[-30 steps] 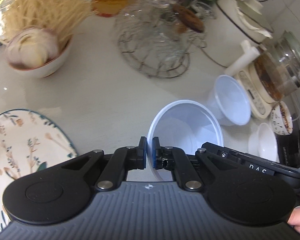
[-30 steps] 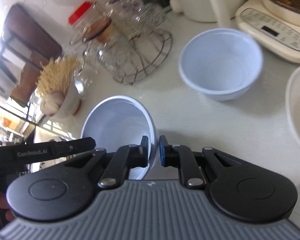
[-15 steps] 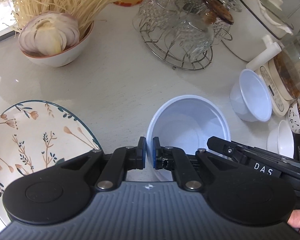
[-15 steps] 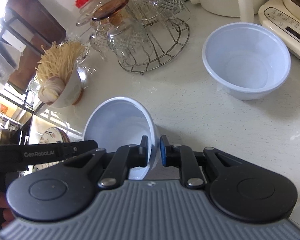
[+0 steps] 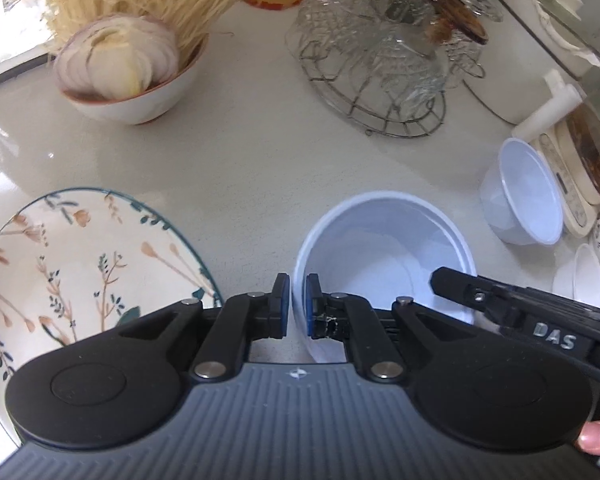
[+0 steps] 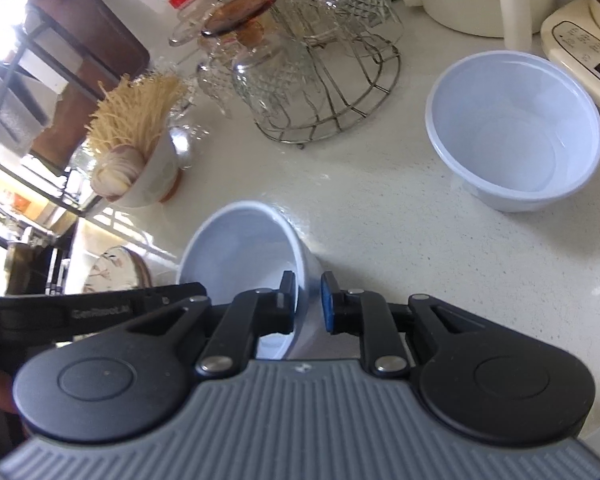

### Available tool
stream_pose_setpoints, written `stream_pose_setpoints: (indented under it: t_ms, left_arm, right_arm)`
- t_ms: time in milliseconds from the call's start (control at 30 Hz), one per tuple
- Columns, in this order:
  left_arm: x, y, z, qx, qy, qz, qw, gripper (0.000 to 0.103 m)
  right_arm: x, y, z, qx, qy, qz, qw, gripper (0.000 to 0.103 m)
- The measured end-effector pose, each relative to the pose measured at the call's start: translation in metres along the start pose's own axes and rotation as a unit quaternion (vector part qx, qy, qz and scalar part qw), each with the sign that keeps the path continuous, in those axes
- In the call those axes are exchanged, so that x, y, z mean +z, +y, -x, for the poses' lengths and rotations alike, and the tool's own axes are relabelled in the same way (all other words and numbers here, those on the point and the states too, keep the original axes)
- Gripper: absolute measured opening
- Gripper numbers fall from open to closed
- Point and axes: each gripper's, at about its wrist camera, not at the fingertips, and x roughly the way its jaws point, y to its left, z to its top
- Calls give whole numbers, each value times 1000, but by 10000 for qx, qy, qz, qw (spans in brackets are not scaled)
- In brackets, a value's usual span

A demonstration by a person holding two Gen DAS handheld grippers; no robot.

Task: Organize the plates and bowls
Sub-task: 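Lift and carry the plastic bowl with both tools beside the plate stack, then lower the plastic bowl onto the counter and open both tools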

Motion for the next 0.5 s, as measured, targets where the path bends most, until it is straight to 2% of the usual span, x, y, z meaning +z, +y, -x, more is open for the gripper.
stream_pose_setpoints:
  t_ms: [67, 100, 133, 200, 233, 500]
  left_arm:
    - [-1, 2, 2, 17, -34, 129, 9999, 15]
    - [-2, 3, 4, 58, -62, 150, 9999, 20]
    - [-4, 4, 6, 87, -95, 148, 9998, 22]
    - [-7, 6, 13, 128, -171, 203, 9996, 27]
    - [-8, 6, 16, 194, -224, 200, 9994, 31]
    - [-18, 8, 52, 74, -541, 168, 9984, 32]
  right_arm:
    - [0, 1, 2, 23, -5, 128, 9999, 18]
    - [1, 1, 3, 16, -1, 168, 9999, 22]
    - [1, -1, 4, 17, -30, 169, 9999, 39]
    - [1, -4, 9, 85, -90, 105, 9999, 58]
    - [1, -4, 12, 140, -118, 107, 9998, 59]
    - [2, 7, 45, 29, -529, 269, 9982, 59]
